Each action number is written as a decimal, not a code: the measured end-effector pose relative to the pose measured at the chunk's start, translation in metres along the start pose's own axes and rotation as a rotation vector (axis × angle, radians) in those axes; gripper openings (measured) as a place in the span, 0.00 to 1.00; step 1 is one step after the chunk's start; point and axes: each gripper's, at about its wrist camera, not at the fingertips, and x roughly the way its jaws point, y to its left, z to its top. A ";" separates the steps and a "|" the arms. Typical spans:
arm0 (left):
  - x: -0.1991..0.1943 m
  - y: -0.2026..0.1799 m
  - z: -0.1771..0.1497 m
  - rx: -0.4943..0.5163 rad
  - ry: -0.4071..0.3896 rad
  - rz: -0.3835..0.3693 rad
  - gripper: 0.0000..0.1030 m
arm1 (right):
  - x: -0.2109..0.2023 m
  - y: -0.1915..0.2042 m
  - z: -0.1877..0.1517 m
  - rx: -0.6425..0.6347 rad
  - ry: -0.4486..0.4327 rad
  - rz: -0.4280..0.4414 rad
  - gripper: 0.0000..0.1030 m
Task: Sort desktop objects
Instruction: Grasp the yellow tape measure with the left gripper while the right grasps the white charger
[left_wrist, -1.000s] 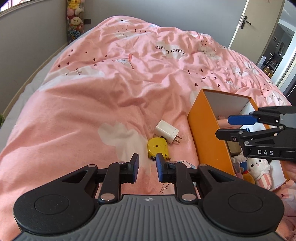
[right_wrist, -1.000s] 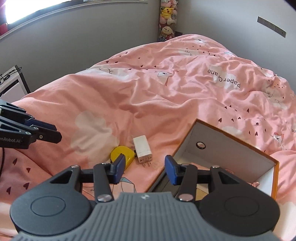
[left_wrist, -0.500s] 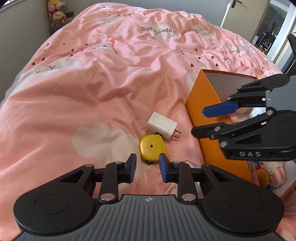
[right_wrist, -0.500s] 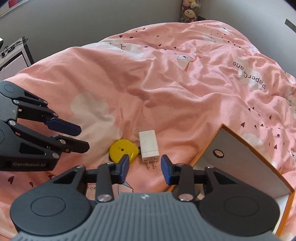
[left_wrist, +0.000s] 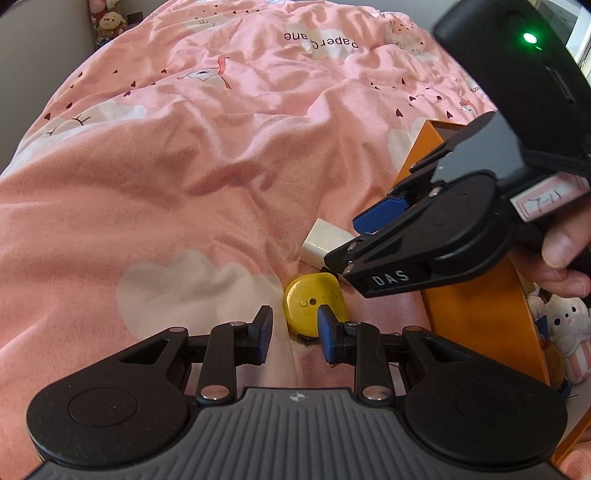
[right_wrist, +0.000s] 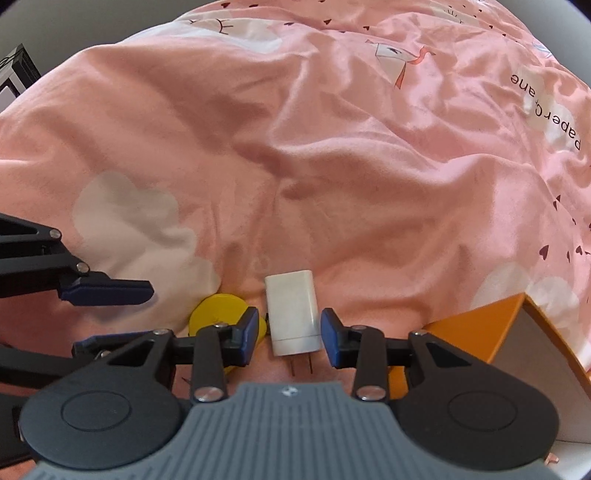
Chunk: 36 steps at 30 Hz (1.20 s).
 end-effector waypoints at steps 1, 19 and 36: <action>0.003 0.000 0.000 0.001 0.006 0.001 0.30 | 0.004 0.000 0.002 0.000 0.009 0.001 0.38; 0.034 0.007 0.003 -0.061 0.055 -0.062 0.37 | 0.048 -0.006 0.023 0.049 0.187 0.012 0.38; 0.048 -0.005 0.005 -0.069 0.070 -0.050 0.56 | -0.087 -0.037 -0.016 0.223 -0.191 0.084 0.34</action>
